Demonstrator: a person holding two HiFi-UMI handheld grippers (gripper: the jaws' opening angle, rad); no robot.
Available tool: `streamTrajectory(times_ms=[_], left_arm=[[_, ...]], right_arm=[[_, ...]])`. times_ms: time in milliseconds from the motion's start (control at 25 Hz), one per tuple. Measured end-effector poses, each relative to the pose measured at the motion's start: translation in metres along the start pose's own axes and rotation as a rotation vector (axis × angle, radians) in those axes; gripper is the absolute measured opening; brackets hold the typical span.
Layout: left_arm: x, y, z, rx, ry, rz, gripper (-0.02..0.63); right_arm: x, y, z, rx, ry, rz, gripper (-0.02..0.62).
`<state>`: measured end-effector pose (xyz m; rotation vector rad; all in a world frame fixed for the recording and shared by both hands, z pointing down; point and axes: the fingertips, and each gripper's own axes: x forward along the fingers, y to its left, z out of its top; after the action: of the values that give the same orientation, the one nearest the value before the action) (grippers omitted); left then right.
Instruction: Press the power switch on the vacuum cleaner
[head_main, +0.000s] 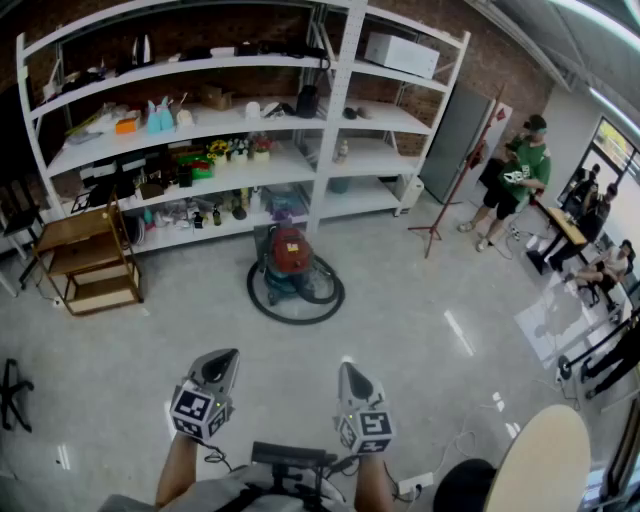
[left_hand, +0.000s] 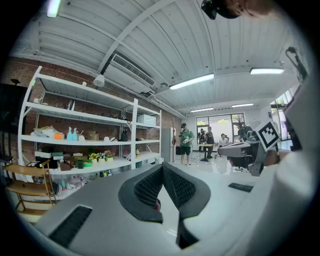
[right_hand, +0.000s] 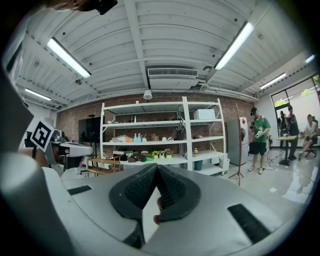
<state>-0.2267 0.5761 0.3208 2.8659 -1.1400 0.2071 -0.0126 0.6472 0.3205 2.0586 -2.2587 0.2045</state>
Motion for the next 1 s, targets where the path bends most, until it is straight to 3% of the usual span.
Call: streamTrajectory(times_ms=[1000], left_arm=[[-0.006, 0.056, -0.007, -0.002, -0.001, -0.021, 0.008]], right_arm=[[0.033, 0.041, 0.001, 0.017, 0.01, -0.024, 0.009]])
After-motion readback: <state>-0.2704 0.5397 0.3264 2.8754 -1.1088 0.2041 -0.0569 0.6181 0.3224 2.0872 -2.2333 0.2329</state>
